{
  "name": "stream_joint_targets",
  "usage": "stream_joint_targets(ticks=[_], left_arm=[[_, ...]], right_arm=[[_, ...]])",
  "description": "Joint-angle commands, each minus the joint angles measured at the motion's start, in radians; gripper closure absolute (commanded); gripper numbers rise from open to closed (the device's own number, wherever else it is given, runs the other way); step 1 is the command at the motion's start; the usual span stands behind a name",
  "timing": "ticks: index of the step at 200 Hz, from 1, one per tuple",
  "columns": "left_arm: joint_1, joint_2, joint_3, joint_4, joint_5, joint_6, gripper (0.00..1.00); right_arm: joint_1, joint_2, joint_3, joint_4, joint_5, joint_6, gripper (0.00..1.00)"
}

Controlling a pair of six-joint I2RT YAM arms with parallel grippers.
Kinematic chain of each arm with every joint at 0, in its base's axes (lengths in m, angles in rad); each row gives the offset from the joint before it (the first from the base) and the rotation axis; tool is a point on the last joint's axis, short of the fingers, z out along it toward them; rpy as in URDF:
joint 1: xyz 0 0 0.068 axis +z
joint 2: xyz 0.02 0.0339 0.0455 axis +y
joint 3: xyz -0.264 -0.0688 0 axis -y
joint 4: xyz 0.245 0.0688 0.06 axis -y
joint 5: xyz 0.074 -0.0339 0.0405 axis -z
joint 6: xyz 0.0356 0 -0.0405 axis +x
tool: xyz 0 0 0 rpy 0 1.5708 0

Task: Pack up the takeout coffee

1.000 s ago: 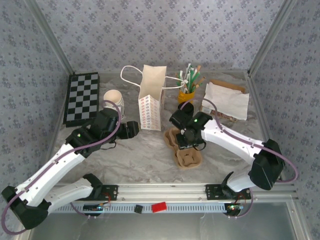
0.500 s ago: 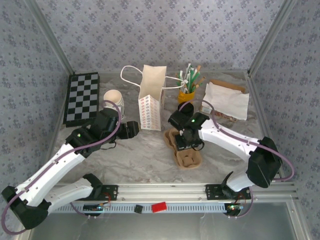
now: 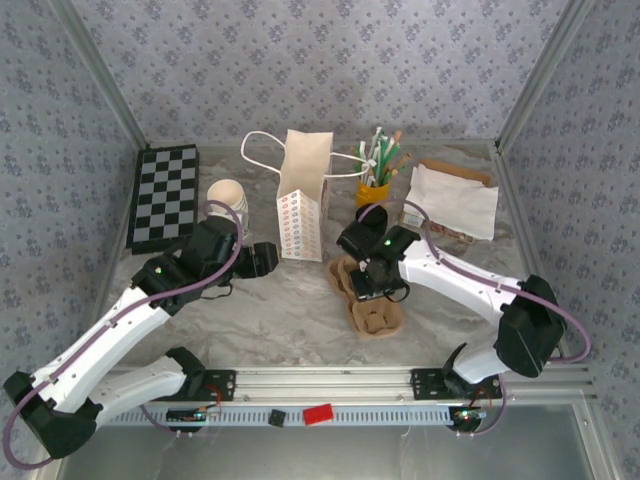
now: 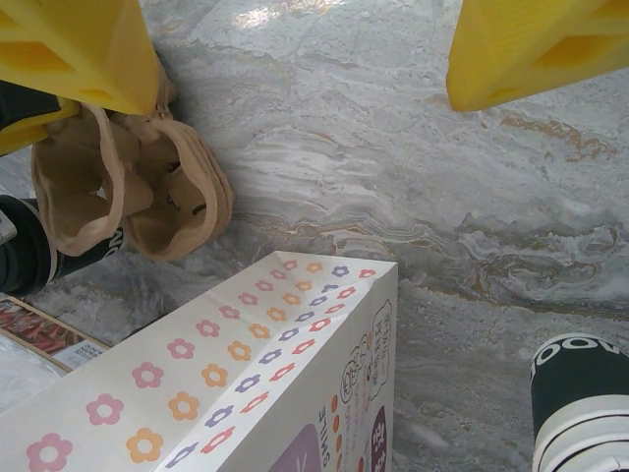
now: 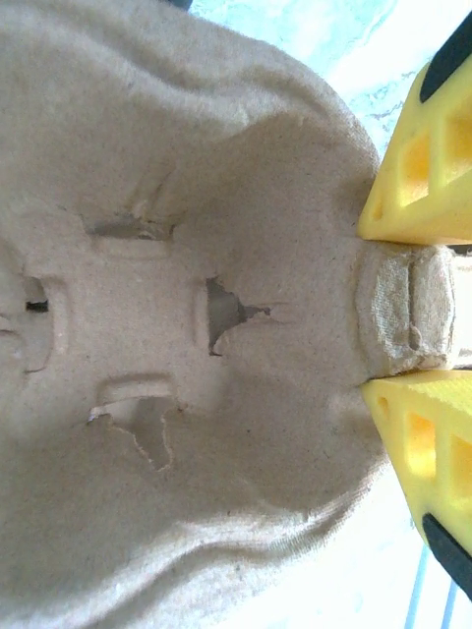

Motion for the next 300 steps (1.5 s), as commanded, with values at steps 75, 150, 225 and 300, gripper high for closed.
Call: stream_joint_targets(ticks=[75, 150, 225, 300], left_arm=[[0.108, 0.087, 0.332, -0.145, 0.053, 0.183, 0.24], [0.160, 0.516, 0.793, -0.302, 0.141, 0.377, 0.32], [0.180, 0.801, 1.103, -0.401, 0.019, 0.447, 0.51], [0.192, 0.977, 1.240, -0.455, -0.013, 0.457, 0.59]], right_arm=[[-0.079, -0.150, 0.036, -0.051, -0.056, -0.014, 0.68], [-0.148, -0.166, 0.086, -0.068, -0.117, -0.028, 0.67], [-0.176, -0.163, 0.094, -0.064, -0.133, -0.049, 0.68], [-0.197, -0.179, 0.092, -0.063, -0.135, -0.061, 0.68]])
